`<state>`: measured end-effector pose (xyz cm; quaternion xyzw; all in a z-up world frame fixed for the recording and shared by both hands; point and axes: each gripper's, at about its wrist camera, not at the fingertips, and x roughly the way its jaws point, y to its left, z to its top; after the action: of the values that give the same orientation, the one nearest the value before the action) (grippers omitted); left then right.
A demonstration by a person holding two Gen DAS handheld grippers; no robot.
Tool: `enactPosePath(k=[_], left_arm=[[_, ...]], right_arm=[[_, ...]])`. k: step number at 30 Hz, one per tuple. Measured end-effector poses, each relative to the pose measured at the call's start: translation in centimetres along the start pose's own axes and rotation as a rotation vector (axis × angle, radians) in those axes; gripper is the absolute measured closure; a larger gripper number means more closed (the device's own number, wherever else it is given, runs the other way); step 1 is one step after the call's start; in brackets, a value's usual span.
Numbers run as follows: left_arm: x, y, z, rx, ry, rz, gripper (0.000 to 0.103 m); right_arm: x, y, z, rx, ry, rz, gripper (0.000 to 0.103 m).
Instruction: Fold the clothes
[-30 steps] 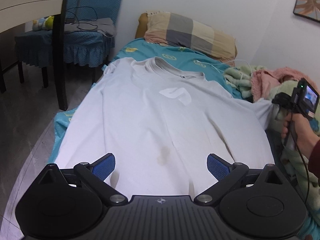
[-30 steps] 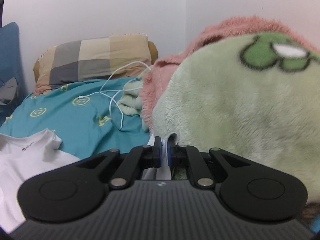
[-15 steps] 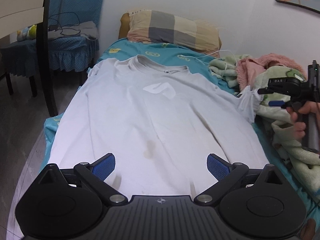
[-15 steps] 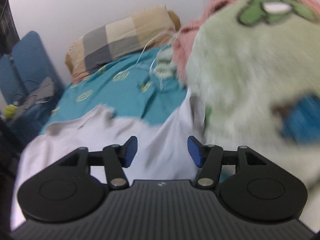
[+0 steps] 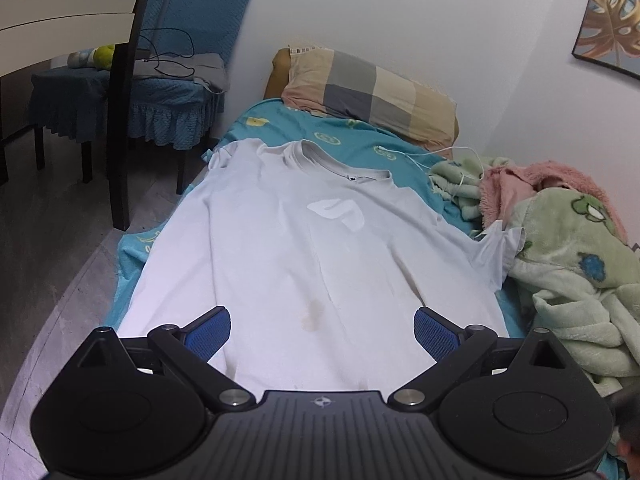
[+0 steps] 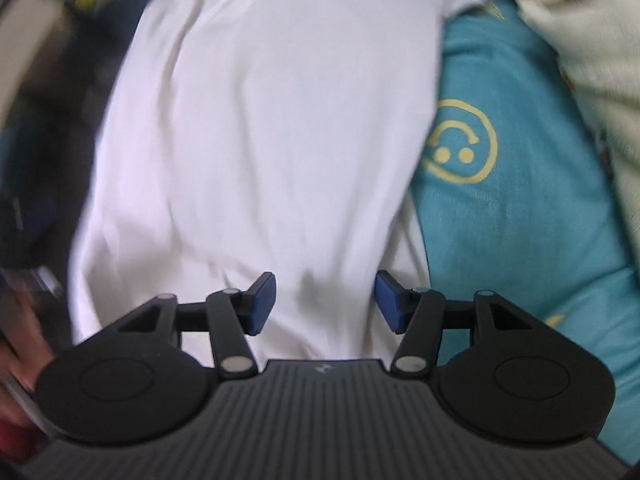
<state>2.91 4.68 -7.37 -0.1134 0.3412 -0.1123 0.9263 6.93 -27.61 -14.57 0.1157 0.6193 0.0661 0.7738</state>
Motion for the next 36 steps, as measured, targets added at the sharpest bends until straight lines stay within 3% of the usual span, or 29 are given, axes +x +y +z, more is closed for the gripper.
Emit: enactPosePath(k=[4,5,6,7,9,13,17,22,26,28,30,32,36], left_arm=[[-0.1,0.3,-0.1,-0.009,0.003,0.007,0.004],[-0.1,0.4,-0.1,-0.010,0.002,0.010,0.004],[-0.2,0.4,0.0,-0.011,0.001,0.010,0.004],[-0.3,0.5,0.0,-0.013,-0.001,0.009,0.004],[-0.6,0.7,0.0,-0.017,-0.005,0.006,0.004],[-1.1,1.3,0.1,-0.029,-0.011,0.007,0.004],[-1.1,1.8,0.1,-0.045,0.002,0.016,0.004],[-1.2,1.8,0.0,-0.040,0.008,0.014,0.004],[-1.2,1.7,0.1,-0.054,0.004,0.017,0.004],[-1.0,1.8,0.2,-0.068,0.001,0.016,0.004],[-0.8,2.1,0.2,-0.089,-0.003,0.018,0.004],[-0.5,2.5,0.2,-0.116,-0.003,0.019,0.004],[0.0,3.9,0.5,-0.181,-0.016,0.035,0.004]], right_arm=[[0.9,3.4,-2.2,-0.205,0.082,-0.134,0.050],[1.1,4.2,-2.7,-0.256,0.103,-0.168,0.056],[1.3,5.1,-3.3,-0.308,0.123,-0.201,0.076],[1.5,5.9,-3.8,-0.359,0.144,-0.235,0.087],[1.9,7.6,-4.9,-0.461,0.185,-0.301,0.097],[-0.2,7.0,-4.2,-0.476,0.186,-0.339,0.099],[-1.9,4.1,-3.5,-0.390,0.190,-0.418,0.099],[-4.5,3.4,-4.1,-0.293,0.125,-0.338,0.096],[-7.9,2.1,-2.7,-0.175,0.035,-0.259,0.093],[-8.6,2.7,-1.8,-0.159,-0.049,-0.214,0.080],[-9.5,3.0,-0.7,-0.111,-0.155,-0.133,0.056],[-8.5,3.6,0.4,-0.038,-0.210,-0.036,0.051],[-6.4,4.7,2.6,0.109,-0.317,0.157,0.051]])
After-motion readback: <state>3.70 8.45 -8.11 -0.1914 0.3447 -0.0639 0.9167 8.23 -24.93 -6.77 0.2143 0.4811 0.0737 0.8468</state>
